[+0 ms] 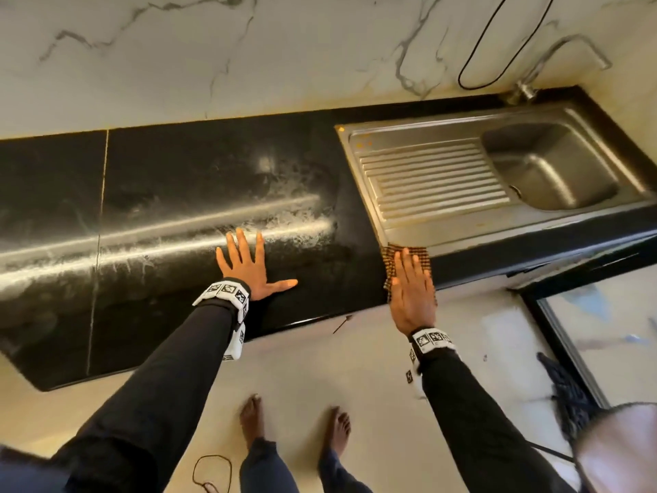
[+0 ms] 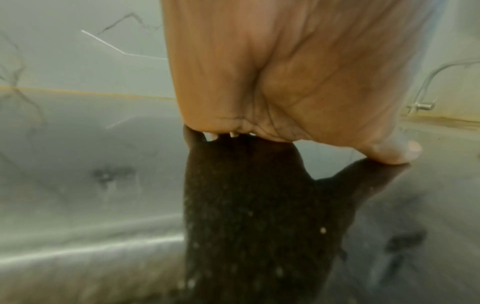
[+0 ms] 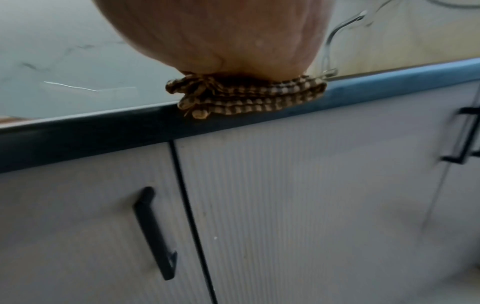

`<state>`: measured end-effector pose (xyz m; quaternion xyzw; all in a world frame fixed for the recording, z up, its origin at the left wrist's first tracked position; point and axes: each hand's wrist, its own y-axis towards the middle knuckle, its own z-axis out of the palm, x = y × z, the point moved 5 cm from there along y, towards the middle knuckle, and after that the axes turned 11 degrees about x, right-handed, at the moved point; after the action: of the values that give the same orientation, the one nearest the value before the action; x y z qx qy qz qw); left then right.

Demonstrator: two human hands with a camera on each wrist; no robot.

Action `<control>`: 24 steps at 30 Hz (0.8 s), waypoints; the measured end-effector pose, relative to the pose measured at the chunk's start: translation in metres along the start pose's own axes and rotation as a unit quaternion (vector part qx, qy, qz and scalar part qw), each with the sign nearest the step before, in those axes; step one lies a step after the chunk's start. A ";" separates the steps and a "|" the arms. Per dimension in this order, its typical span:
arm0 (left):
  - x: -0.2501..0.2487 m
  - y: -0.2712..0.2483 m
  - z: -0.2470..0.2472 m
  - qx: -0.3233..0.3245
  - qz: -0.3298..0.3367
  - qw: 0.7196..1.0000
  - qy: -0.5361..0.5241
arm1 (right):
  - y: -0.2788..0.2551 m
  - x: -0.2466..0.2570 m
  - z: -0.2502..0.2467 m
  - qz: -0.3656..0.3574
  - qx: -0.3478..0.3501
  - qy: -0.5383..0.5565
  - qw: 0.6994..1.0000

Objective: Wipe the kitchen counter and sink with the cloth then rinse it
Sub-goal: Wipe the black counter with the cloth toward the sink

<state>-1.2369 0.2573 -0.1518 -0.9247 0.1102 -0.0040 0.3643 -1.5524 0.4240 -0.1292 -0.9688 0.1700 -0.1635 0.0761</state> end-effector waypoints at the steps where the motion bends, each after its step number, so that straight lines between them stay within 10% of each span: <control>1: -0.001 0.001 -0.001 0.002 -0.003 1.000 0.001 | 0.000 0.003 0.002 0.026 0.000 -0.008 1.000; 6: -0.002 -0.001 0.000 -0.012 -0.007 1.000 0.016 | -0.038 0.129 0.059 -0.150 0.053 -0.021 0.987; 9: -0.001 -0.001 -0.001 -0.018 0.003 1.000 0.012 | -0.032 0.121 0.047 -0.234 0.072 -0.059 0.968; 16: -0.001 -0.003 -0.002 -0.005 0.004 1.000 0.011 | 0.014 -0.007 -0.004 0.064 0.007 -0.037 0.997; 21: 0.001 0.003 -0.008 0.036 0.002 0.999 0.036 | -0.012 0.131 0.050 -0.196 0.085 -0.071 0.974; 24: 0.014 0.014 -0.033 0.057 0.022 0.996 0.060 | 0.024 0.111 0.037 -0.251 0.091 -0.112 0.957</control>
<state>-1.2291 0.2222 -0.1381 -0.8980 0.1514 -0.0580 0.4091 -1.4482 0.3656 -0.1368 -0.9814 -0.1043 -0.0820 0.1386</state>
